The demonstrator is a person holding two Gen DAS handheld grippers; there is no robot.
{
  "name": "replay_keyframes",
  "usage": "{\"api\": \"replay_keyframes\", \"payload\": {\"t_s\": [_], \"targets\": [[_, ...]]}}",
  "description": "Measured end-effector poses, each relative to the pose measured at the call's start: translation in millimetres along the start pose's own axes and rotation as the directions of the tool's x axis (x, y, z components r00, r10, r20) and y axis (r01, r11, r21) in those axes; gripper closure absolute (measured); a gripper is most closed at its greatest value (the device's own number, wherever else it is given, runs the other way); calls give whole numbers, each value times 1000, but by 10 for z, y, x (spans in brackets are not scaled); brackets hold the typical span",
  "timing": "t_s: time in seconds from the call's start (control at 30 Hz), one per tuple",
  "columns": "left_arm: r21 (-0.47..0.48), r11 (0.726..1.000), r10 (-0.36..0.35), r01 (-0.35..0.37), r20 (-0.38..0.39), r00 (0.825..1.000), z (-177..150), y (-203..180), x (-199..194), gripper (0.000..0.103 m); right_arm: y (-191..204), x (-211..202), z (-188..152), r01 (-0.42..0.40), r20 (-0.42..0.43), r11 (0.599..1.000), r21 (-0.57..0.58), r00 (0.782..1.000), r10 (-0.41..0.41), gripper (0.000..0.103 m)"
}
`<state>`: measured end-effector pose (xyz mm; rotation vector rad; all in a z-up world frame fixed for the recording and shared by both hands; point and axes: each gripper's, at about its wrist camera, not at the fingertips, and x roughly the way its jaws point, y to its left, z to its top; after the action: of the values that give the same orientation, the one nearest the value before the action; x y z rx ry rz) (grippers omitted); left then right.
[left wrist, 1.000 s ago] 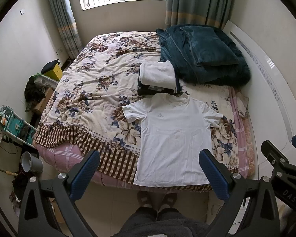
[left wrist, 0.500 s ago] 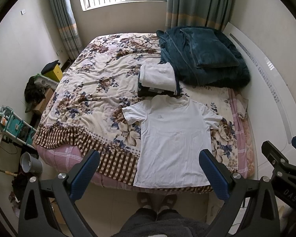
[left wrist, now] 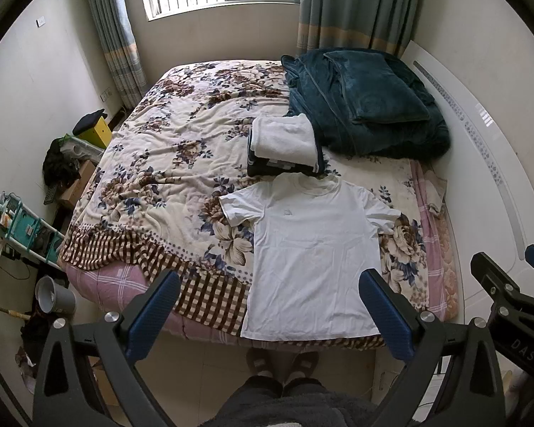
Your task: Fold small clothes
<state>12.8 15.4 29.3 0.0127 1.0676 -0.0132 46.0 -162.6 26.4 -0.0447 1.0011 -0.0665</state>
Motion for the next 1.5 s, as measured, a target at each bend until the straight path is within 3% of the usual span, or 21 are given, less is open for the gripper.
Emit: {"api": "replay_keyframes", "payload": {"t_s": [0.23, 0.37, 0.57, 0.7, 0.8, 0.97, 1.23, 1.4, 1.47, 1.5], "targets": [[0, 1000, -3, 3, 1, 1000, -46, 9, -2, 1, 3, -6, 25, -1, 0, 1000, 0, 1000, 1, 0], [2, 1000, 4, -4, -4, 1000, 154, -22, 81, 0, 16, 44, 146, 0, -12, 1000, 7, 1000, 0, 0], [-4, 999, 54, -54, 37, 998, 513, -73, 750, 0, -14, 502, 276, 5, -55, 997, 74, 998, -1, 0], [10, 998, 63, -63, 31, 998, 675, -89, 1399, 0, -109, 1192, 283, 34, -85, 986, 162, 996, -20, 0], [15, 998, 59, -59, 1, 998, 787, -196, 1981, 0, -224, 1755, 302, 97, -79, 974, 205, 994, -82, 0], [49, 996, 82, -80, -54, 995, 914, -563, 3057, 0, -539, 3043, 369, 185, -147, 945, 270, 978, -149, 0], [66, 994, 98, -90, -133, 986, 950, -1065, 4576, 0, -1345, 5232, 149, 200, -316, 887, 417, 946, -65, 0], [15, 995, 103, -102, -247, 964, 743, -1193, 5481, 0, -1946, 6311, -203, 208, -363, 801, 561, 932, 13, 3], [-5, 994, 103, -109, -292, 951, 639, -1211, 5784, 0, -2254, 6784, -454, 207, -370, 719, 663, 926, 75, 16], [-12, 994, 100, -109, -318, 943, 577, -1225, 5932, 0, -2347, 6918, -538, 197, -363, 685, 701, 926, 105, 30]]}}
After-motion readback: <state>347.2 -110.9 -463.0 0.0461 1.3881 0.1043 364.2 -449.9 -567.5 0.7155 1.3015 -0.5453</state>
